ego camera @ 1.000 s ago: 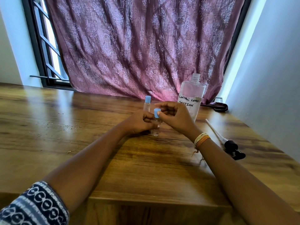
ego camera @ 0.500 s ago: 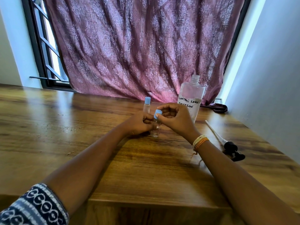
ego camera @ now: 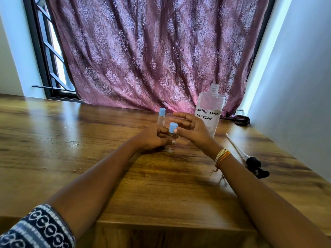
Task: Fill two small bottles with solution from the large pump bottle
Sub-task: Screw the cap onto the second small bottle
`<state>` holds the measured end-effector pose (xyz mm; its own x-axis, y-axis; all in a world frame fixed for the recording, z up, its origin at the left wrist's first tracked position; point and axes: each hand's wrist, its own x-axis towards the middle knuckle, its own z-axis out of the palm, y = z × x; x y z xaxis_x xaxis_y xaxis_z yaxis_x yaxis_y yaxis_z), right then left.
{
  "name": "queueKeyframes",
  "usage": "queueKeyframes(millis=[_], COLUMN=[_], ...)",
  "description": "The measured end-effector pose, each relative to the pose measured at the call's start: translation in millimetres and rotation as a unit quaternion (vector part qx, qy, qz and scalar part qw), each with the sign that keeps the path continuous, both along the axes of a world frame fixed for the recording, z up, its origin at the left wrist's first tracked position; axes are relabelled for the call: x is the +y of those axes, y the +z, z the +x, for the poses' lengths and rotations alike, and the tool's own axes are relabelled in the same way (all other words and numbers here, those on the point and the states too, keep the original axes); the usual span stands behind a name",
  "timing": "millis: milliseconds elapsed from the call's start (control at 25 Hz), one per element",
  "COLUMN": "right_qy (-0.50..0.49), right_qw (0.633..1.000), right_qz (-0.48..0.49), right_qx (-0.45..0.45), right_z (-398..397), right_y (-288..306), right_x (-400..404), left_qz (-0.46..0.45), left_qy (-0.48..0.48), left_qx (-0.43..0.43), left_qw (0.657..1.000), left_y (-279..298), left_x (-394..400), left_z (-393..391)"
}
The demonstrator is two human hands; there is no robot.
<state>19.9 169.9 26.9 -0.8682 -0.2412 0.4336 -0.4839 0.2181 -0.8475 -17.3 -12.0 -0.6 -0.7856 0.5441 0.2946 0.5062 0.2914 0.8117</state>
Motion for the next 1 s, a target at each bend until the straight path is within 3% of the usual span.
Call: queueKeyframes(millis=[80, 280, 480, 680, 840, 1000], right_qy=[0.01, -0.1, 0.004, -0.082, 0.052, -0.014], right_qw=[1.0, 0.993, 0.999, 0.997, 0.994, 0.999], right_qz=[-0.009, 0.048, -0.04, -0.003, -0.061, -0.014], right_qx=[0.003, 0.043, 0.008, 0.004, -0.072, -0.037], right_z=[-0.8, -2.6, -3.2, -4.6, -1.3, -1.2], right_y=[-0.8, -5.4, -2.4, -4.6, -0.5, -1.9], right_x=[2.1, -8.5, -0.8, -5.8, 3.0, 1.9], left_qz=[0.008, -0.015, 0.011, -0.011, 0.011, 0.011], left_qy=[-0.003, -0.007, -0.009, -0.009, -0.005, -0.002], left_qx=[-0.007, 0.03, -0.009, 0.002, -0.027, -0.02], left_qw=[1.0, 0.999, 1.0, 1.0, 1.0, 1.0], left_y=[-1.0, -1.3, -2.3, -1.1, -2.9, -1.5], left_x=[1.2, -1.8, 1.6, -1.1, 0.0, -0.3], left_z=[-0.5, -1.5, -1.8, -2.1, -3.2, -1.7])
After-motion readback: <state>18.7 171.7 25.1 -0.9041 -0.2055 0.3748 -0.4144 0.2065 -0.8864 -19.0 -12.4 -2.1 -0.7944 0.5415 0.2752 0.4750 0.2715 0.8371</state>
